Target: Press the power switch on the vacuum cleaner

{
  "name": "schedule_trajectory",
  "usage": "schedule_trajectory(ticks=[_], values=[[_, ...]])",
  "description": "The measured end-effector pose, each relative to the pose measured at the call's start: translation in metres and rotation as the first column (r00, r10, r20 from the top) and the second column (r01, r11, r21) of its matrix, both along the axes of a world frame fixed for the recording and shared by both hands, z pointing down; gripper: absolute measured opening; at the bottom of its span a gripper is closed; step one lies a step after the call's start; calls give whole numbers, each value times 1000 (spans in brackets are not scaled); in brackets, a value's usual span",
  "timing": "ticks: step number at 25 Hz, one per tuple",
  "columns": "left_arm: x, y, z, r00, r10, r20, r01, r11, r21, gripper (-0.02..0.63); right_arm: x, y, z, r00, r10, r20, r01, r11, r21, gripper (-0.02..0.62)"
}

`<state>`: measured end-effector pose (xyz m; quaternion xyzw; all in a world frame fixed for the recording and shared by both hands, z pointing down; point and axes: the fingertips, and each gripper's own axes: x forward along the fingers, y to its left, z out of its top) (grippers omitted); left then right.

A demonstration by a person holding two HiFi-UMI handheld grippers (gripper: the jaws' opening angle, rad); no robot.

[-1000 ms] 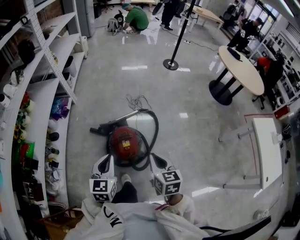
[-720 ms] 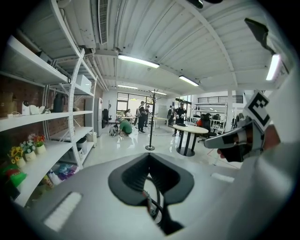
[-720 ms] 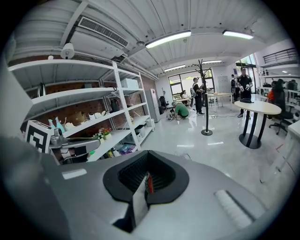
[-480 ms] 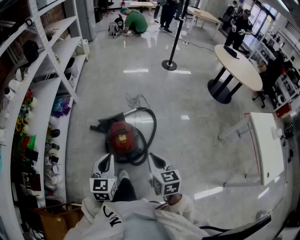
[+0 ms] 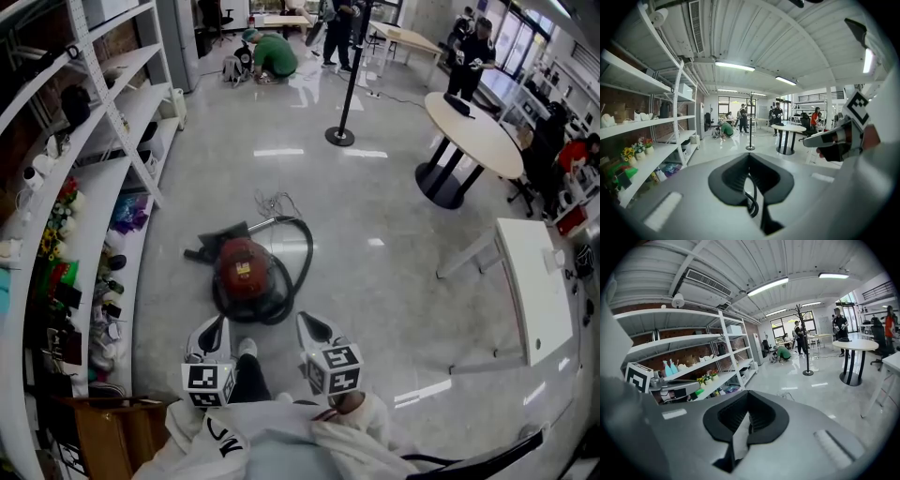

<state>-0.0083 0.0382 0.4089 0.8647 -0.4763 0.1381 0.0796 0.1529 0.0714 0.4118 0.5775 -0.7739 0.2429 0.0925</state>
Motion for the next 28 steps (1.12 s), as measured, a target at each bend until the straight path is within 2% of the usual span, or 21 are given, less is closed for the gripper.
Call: schedule_trajectory(ticks=[5, 13, 20, 28], values=[[4, 18, -2, 1000, 1, 15, -1, 1000, -3, 0, 6, 19, 5, 999, 11, 33, -11, 1000, -15, 0], [0, 35, -3, 999, 0, 44, 1, 1000, -17, 0, -7, 34, 8, 997, -12, 71, 14, 1000, -28, 0], [-13, 38, -5, 999, -16, 47, 17, 1000, -20, 0, -13, 40, 3, 999, -19, 46, 19, 1000, -8, 0], [-23, 39, -13, 999, 7, 34, -8, 1000, 3, 0, -20, 48, -15, 1000, 6, 27, -6, 1000, 25, 0]])
